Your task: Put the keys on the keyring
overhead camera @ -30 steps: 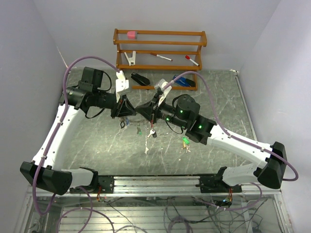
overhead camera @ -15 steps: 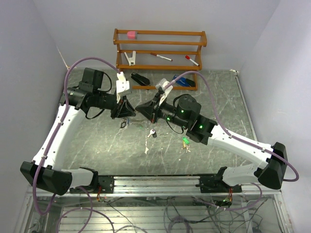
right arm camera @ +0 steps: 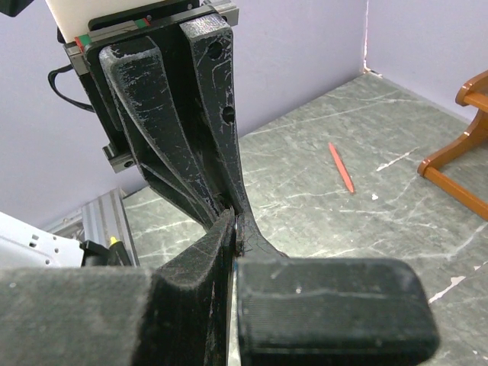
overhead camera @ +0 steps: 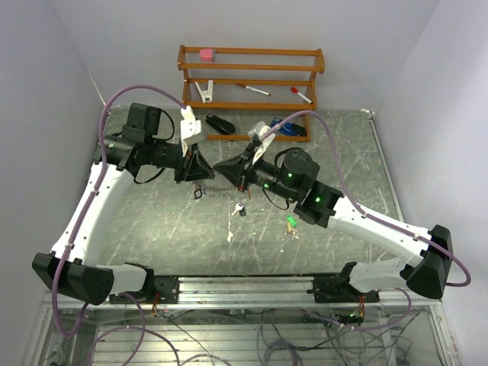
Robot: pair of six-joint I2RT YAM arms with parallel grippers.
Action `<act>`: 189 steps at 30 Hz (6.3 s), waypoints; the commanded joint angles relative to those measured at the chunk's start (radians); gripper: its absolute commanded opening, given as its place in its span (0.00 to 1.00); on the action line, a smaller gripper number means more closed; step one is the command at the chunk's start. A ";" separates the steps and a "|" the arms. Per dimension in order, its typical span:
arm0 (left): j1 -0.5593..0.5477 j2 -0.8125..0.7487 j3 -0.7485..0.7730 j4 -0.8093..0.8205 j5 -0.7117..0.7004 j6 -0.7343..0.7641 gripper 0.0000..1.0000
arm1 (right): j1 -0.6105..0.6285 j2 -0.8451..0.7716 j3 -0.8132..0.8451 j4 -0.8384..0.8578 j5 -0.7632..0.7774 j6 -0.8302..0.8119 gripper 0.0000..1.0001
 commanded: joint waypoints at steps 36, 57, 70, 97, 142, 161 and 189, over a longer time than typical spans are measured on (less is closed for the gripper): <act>-0.001 0.000 0.074 0.005 0.008 -0.013 0.07 | 0.002 -0.068 -0.025 0.033 0.034 0.009 0.00; -0.001 0.019 0.126 -0.019 -0.044 0.012 0.07 | 0.002 -0.136 -0.080 -0.041 0.057 0.045 0.00; -0.001 -0.016 0.024 -0.034 -0.153 0.140 0.07 | 0.001 -0.196 -0.096 -0.065 0.082 0.049 0.30; -0.001 -0.460 -0.402 0.233 -0.245 0.816 0.07 | -0.109 -0.116 -0.266 -0.261 0.193 0.192 0.39; -0.002 -0.117 -0.141 0.044 -0.182 0.514 0.07 | -0.192 -0.093 -0.114 -0.108 -0.184 0.017 0.33; -0.045 -0.080 -0.054 0.012 -0.179 0.338 0.07 | -0.118 0.055 0.033 -0.029 -0.304 -0.006 0.29; -0.087 -0.045 0.012 -0.012 -0.244 0.297 0.07 | -0.104 0.107 0.066 -0.066 -0.318 -0.008 0.27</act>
